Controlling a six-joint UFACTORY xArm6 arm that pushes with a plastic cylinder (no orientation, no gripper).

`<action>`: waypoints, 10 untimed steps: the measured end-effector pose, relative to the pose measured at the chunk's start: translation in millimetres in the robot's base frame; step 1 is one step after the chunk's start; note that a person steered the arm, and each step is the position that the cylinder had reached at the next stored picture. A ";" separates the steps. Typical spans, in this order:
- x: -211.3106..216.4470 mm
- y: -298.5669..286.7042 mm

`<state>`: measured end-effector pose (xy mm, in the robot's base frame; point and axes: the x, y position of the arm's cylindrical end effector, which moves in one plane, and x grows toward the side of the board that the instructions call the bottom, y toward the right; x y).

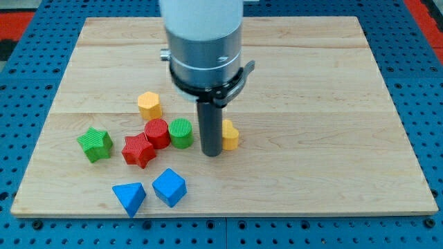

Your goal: Slide the yellow heart towards the bottom right

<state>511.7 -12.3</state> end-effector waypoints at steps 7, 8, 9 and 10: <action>-24.0 102.1; -24.0 144.1; -41.3 140.4; -91.6 95.5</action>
<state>420.2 83.2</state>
